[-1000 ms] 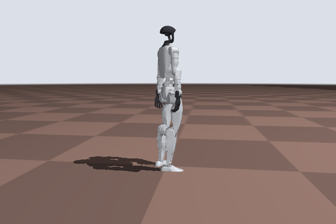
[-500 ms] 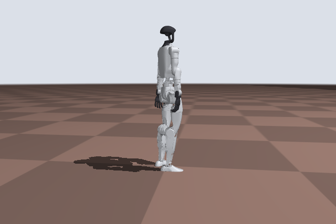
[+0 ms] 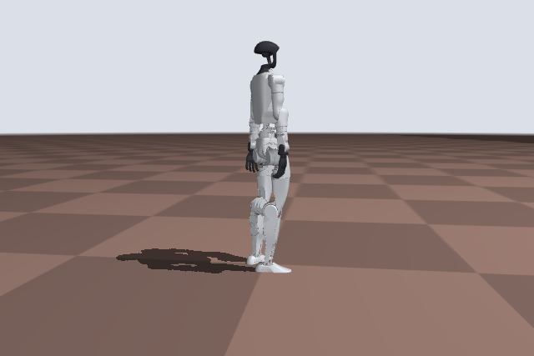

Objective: Upper body actions

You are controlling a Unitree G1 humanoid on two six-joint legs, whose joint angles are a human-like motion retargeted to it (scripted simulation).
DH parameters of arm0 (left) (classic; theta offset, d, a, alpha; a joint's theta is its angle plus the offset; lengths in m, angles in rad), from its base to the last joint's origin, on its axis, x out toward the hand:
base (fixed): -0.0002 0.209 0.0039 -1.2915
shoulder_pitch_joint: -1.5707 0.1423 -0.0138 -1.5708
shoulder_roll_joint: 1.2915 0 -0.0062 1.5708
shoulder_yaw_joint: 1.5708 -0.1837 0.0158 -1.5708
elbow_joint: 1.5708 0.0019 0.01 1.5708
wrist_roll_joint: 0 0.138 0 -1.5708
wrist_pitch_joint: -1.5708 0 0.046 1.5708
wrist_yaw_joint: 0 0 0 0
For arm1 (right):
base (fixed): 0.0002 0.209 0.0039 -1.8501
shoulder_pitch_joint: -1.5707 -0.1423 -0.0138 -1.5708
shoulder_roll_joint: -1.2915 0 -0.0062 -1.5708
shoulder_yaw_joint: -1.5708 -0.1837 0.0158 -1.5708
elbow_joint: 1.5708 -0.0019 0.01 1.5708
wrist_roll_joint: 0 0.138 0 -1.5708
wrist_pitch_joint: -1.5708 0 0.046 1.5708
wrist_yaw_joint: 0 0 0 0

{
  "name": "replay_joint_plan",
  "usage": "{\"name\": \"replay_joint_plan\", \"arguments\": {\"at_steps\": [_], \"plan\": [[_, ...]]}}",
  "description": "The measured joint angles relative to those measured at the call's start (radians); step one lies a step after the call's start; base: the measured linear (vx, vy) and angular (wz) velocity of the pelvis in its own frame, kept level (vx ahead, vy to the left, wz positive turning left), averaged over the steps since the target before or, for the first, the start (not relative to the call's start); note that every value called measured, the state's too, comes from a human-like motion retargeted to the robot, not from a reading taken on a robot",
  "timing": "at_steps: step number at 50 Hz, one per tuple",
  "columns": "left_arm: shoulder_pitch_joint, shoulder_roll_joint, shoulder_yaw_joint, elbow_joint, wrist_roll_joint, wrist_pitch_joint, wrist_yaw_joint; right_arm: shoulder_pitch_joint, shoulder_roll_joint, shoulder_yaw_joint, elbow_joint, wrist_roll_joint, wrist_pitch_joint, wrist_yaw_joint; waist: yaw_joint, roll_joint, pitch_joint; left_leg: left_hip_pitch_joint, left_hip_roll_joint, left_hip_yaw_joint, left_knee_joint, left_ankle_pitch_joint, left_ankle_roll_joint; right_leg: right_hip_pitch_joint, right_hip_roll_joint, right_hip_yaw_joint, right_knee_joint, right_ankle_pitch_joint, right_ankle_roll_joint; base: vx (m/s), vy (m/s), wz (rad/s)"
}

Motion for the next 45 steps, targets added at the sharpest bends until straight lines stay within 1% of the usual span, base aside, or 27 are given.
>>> {"name": "replay_joint_plan", "arguments": {"at_steps": [45], "plan": [[-0.004, 0.000, -0.019, 0.003, -0.001, 0.000, -0.003, -0.001, -0.006, -0.004, 0.005, -0.011, -0.005, 0.000, 0.008, 0.003, 0.008, 0.002, -0.002, -0.011, 0.003, 0.003, 0.000, 0.006, -0.004, -0.009, 0.001, 0.000, -0.001, 0.00, 0.00, 0.00]]}}
